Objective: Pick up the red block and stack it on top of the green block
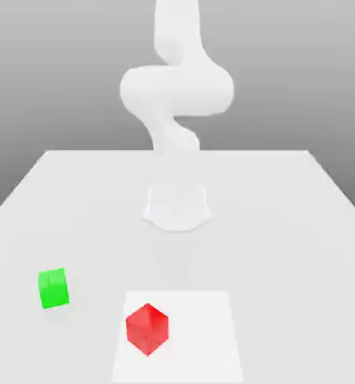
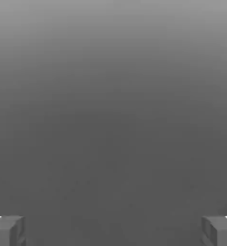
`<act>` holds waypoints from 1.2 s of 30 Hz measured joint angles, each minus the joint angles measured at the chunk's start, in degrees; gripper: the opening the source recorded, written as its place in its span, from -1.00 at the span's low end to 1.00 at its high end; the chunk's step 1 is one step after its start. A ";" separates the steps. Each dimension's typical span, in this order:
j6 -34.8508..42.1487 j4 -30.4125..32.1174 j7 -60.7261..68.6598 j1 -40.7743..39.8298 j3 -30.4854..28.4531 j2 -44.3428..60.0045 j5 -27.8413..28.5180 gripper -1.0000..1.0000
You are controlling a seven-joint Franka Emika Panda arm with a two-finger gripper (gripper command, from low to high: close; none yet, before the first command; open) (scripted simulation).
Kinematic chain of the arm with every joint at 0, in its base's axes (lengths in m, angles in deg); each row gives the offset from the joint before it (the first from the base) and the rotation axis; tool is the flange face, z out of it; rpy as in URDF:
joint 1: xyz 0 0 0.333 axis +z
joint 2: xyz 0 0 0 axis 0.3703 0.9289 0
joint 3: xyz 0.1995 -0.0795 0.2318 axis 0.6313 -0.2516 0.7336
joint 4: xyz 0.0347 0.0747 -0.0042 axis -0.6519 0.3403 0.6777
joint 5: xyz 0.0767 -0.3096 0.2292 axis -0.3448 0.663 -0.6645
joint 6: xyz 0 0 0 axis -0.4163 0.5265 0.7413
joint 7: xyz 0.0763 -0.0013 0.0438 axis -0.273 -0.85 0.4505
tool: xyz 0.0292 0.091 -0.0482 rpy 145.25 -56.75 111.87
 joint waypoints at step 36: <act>-31.49 16.70 56.48 2.38 -6.57 56.37 -9.86 -1.00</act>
